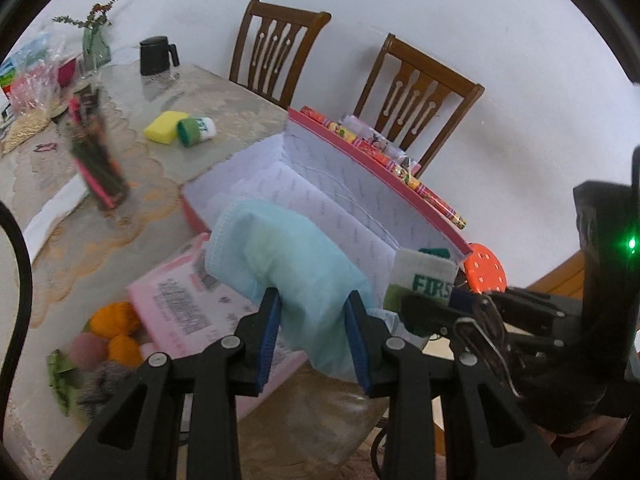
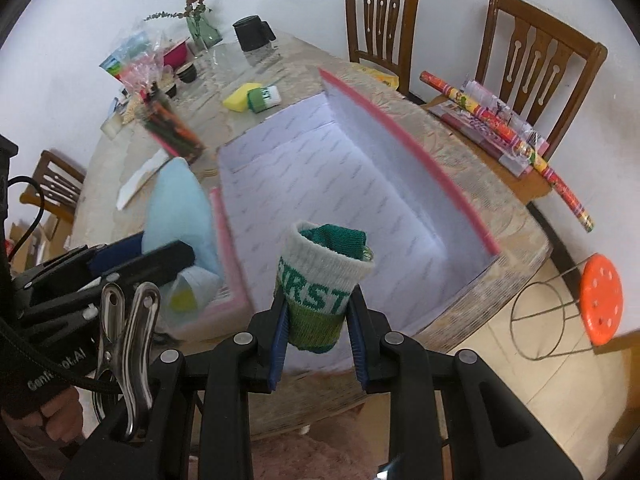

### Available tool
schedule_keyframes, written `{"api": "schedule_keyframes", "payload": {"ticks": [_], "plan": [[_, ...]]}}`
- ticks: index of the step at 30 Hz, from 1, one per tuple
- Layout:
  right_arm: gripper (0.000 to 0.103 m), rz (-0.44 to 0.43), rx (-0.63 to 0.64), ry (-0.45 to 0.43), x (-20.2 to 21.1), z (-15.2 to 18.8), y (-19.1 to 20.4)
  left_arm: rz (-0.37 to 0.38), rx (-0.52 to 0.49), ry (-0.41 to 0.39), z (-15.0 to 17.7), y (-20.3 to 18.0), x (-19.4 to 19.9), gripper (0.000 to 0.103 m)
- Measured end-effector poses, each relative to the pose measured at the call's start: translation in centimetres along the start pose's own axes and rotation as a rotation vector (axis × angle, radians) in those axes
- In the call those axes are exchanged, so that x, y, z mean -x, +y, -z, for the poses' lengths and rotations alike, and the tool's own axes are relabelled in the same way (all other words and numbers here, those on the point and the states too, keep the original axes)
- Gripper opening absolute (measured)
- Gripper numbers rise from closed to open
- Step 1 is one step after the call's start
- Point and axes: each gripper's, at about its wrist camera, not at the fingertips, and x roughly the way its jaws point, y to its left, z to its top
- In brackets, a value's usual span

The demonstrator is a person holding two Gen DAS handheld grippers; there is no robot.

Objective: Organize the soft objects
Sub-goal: 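Carry the blue mitt and FIRST wristband with both tools over the open box, then lower both items into the box and open both tools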

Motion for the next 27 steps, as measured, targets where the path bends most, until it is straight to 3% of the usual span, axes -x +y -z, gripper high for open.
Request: {"api": "schedule_keyframes", "payload": {"ticks": [10, 27], "plan": [[0.028, 0.002, 0.038, 0.016, -1.5, -1.2, -3.2, 0.007, 0.024, 0.064, -0.7, -2.0, -3.8, 0.034], [0.028, -0.05, 0.019, 0.06, -3.7, -1.4, -4.5, 0.005, 0.055, 0.154, -0.7, -1.9, -6.9, 0.035]]}}
